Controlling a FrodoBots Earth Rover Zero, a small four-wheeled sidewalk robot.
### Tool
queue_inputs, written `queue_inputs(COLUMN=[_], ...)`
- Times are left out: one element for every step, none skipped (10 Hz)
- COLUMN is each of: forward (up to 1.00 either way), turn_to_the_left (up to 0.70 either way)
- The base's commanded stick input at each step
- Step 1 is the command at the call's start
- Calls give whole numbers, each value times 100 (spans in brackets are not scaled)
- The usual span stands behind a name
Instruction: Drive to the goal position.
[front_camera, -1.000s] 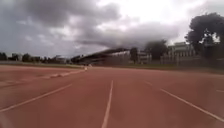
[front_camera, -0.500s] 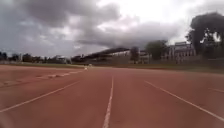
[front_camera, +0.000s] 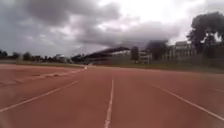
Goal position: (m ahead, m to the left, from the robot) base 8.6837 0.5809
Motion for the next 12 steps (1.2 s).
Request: queue_inputs(forward=[45, 45, 45, 45, 45, 45, 45, 45, 45, 45, 45, 45], turn_to_the_left=[0, 0, 0, 0, 0, 0, 0, 0, 0, 0, 0, 0])
